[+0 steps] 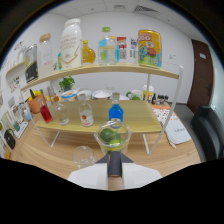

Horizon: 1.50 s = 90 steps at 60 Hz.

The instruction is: Make me a cup of Mojito.

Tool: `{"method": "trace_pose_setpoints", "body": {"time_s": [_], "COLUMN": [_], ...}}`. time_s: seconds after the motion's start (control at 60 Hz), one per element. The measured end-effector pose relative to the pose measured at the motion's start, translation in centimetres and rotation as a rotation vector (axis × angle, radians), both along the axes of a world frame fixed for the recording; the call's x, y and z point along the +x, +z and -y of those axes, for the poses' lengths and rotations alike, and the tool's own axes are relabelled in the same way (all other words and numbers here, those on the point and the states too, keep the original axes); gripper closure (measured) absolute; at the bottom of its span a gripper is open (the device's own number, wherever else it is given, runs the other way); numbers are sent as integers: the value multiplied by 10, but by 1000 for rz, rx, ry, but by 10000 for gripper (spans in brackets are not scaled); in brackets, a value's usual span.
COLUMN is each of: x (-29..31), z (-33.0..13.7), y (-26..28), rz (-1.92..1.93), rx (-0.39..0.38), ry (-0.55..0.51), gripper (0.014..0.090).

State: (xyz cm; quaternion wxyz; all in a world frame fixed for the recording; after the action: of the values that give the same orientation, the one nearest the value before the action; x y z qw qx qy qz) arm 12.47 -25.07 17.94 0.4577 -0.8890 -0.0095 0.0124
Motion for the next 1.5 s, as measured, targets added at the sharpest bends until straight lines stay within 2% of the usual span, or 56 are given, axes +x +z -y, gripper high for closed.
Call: {"method": "trace_pose_setpoints", "body": {"time_s": [0.2, 0.4, 0.65, 0.867, 1.017, 1.317, 1.4, 1.5], "x": [-12, -1, -9, -41, -47, -39, -38, -36], "z": [2, -8, -20, -24, -24, -26, -25, -22], "y": [-6, 18, 50, 47, 40, 32, 42, 64], "rz": [184, 591, 1200, 1515, 1638, 1611, 1516, 1298], "rx": [15, 109, 240, 342, 329, 307, 315, 349], "ry": [21, 108, 363, 631, 738, 732, 678, 553], "gripper": [884, 884, 886, 886, 886, 885, 885, 885]}}
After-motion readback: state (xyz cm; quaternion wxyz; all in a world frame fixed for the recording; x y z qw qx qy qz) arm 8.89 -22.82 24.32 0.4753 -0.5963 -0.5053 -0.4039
